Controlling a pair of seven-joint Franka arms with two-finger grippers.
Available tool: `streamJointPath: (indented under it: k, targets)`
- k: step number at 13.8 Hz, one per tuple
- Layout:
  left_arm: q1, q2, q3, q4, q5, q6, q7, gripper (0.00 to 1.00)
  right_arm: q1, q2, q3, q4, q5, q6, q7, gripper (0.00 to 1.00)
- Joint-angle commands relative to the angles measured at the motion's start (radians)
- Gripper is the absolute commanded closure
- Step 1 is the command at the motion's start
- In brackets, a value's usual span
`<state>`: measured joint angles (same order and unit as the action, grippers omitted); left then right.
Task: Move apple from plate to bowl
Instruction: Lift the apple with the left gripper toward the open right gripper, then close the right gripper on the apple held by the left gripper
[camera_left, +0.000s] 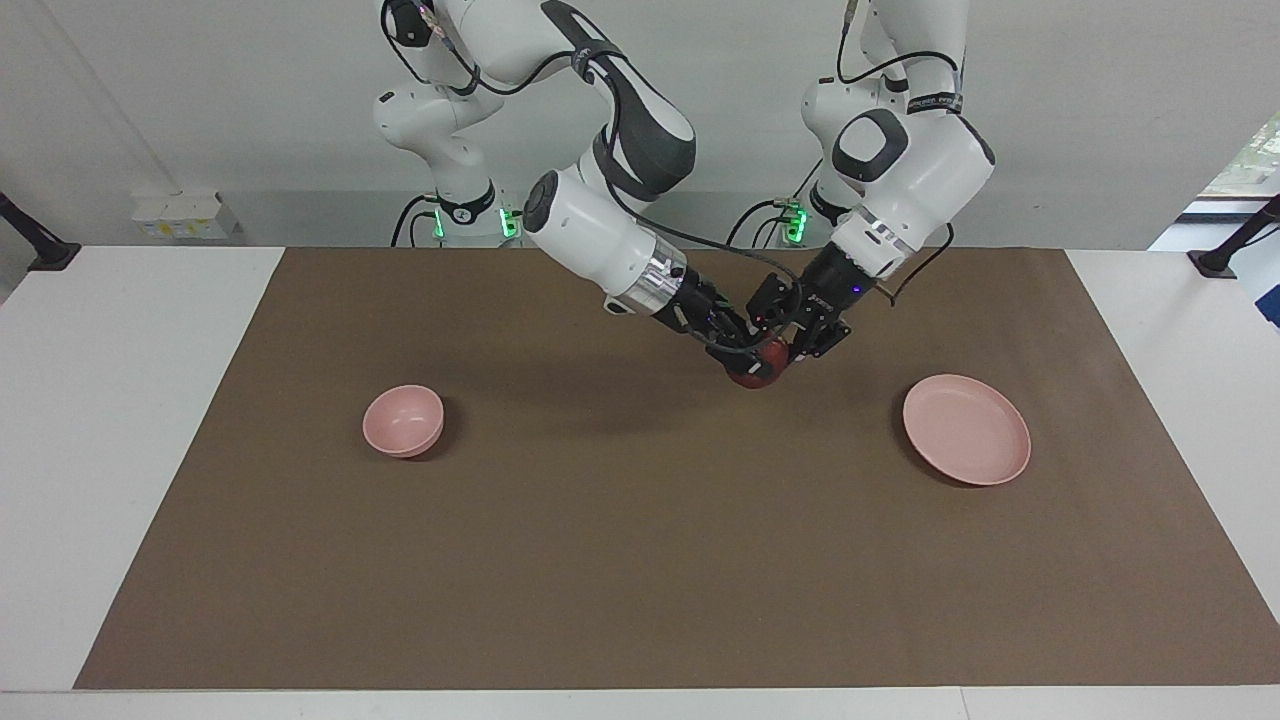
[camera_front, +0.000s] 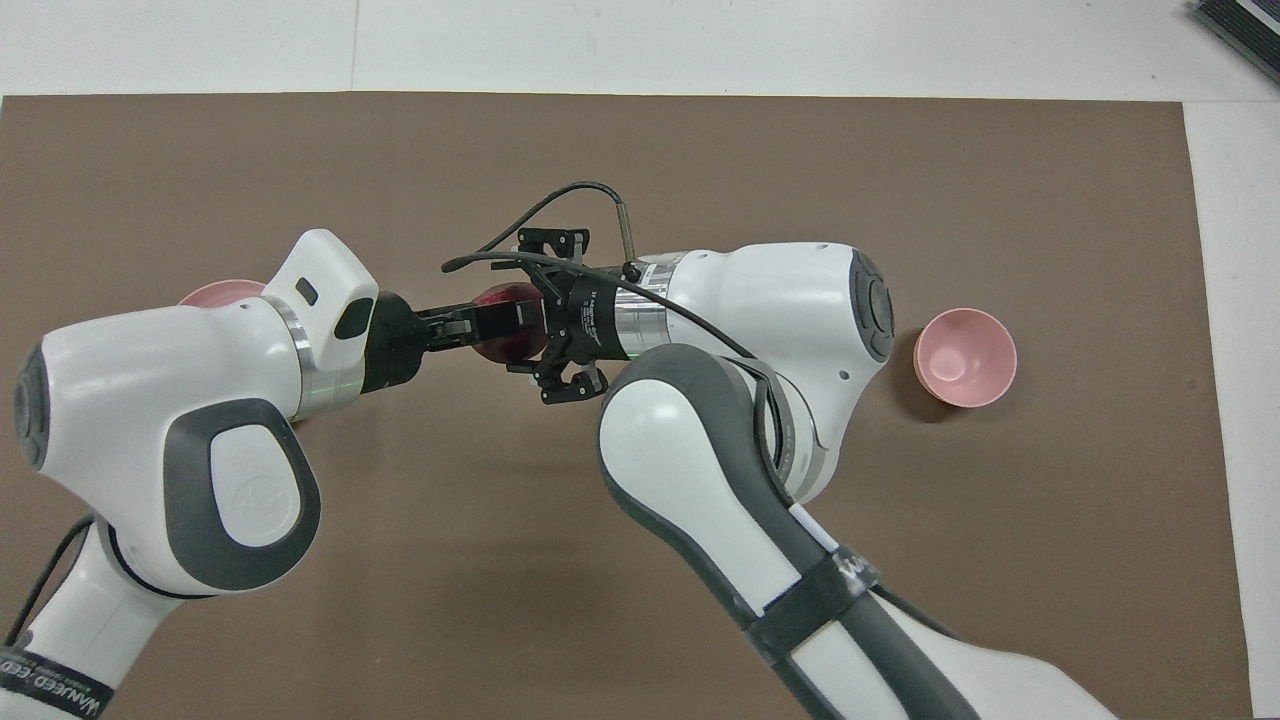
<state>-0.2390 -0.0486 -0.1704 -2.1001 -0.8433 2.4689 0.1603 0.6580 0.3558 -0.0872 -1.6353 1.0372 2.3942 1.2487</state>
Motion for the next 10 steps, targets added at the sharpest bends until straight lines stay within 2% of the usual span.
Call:
streamJointPath:
  k: [1, 5, 6, 7, 8, 9, 10]
  targets:
    - [0.003, -0.037, -0.006, 0.006, -0.037, -0.045, 0.012, 1.00, -0.004, 0.011, 0.003, 0.011, 0.003, 0.006, -0.006, 0.00]
    - [0.006, -0.059, -0.004, 0.005, -0.077, -0.057, 0.012, 1.00, -0.012, 0.011, 0.003, 0.005, 0.004, -0.004, -0.023, 0.00]
    - [0.006, -0.059, -0.004, 0.005, -0.094, -0.061, 0.012, 1.00, -0.012, 0.011, 0.003, 0.006, 0.006, -0.004, -0.025, 0.24]
    - [0.006, -0.060, -0.004, 0.003, -0.095, -0.061, 0.012, 1.00, -0.014, 0.011, 0.003, 0.009, 0.015, -0.004, -0.025, 0.73]
    - [0.006, -0.060, -0.004, 0.003, -0.102, -0.061, 0.007, 1.00, -0.014, 0.011, 0.003, 0.012, 0.024, -0.009, -0.017, 1.00]
    - [0.007, -0.074, -0.001, 0.002, -0.103, -0.071, 0.005, 1.00, -0.015, 0.009, 0.001, 0.012, 0.024, -0.013, -0.015, 1.00]
    - [0.007, -0.083, 0.005, 0.005, -0.102, -0.097, 0.007, 0.91, -0.020, 0.008, 0.001, 0.012, 0.023, -0.016, -0.014, 1.00]
